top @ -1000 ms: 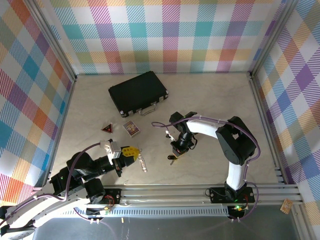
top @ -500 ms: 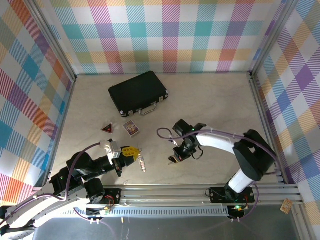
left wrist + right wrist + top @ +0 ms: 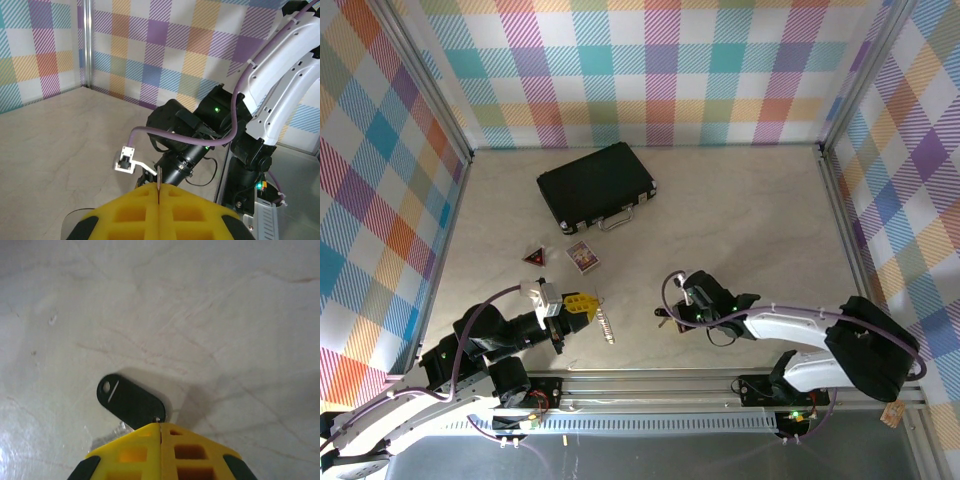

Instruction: Put the keys on the keyring

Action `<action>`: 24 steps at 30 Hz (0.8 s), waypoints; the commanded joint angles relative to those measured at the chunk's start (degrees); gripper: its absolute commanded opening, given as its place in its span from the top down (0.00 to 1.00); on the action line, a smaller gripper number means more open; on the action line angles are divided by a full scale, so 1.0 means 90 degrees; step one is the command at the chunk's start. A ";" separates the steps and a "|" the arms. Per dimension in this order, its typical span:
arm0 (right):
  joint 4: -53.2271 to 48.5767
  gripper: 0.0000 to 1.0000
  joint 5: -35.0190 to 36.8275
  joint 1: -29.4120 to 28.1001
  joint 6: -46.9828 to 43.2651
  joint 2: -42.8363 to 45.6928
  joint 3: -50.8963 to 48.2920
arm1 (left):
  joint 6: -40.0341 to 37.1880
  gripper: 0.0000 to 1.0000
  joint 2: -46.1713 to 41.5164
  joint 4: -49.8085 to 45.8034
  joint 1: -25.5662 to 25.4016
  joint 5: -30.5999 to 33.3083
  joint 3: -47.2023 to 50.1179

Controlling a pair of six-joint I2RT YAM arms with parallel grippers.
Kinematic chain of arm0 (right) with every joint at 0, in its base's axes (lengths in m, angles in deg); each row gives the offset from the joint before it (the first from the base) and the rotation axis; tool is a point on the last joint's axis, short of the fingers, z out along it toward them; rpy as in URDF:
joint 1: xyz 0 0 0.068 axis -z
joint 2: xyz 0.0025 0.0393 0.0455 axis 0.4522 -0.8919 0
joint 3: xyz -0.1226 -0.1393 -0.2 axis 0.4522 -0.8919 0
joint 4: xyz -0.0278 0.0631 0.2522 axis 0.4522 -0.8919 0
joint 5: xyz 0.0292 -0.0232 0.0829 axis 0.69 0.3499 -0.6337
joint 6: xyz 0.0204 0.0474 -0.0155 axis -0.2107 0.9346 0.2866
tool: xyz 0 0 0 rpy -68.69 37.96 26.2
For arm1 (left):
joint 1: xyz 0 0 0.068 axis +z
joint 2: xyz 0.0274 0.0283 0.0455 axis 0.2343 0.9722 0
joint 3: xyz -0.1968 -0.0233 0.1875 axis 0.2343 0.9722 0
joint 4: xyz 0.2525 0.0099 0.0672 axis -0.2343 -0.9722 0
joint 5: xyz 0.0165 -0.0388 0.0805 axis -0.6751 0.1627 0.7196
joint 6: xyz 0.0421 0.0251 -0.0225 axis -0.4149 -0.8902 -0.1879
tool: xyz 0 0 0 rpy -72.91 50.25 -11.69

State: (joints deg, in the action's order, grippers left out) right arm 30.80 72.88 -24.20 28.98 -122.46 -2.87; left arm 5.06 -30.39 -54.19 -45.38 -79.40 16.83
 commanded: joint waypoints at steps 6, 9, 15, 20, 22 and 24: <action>0.1751 1.00 0.0151 -0.0043 0.0124 0.0007 -0.0514 | 0.0045 1.00 0.0000 0.0219 0.0043 -0.0019 -0.0091; 0.1585 1.00 0.0103 -0.0051 0.0273 0.0039 -0.0570 | 0.0039 1.00 0.0008 0.0228 0.0040 0.0001 -0.0080; 0.1038 1.00 0.0150 -0.0056 0.0468 0.0451 -0.0694 | -0.0003 1.00 0.0008 0.0248 0.0044 0.0010 -0.0080; 0.0360 0.92 0.0219 -0.0054 0.0595 0.0883 -0.0675 | -0.0012 1.00 -0.0019 0.0238 0.0039 -0.0037 -0.0091; -0.0057 0.81 0.0252 -0.0059 0.0580 0.1113 -0.0597 | -0.0002 1.00 -0.0037 0.0238 0.0036 -0.0034 -0.0079; -0.0502 0.70 0.0286 -0.0057 0.0540 0.1399 -0.0512 | 0.0005 1.00 -0.0044 0.0248 0.0042 -0.0032 -0.0070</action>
State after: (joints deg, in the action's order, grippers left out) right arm 32.92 74.41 -24.31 33.87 -112.39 -8.77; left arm 5.04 -30.13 -54.19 -45.38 -79.38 16.83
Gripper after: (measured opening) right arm 0.281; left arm 0.050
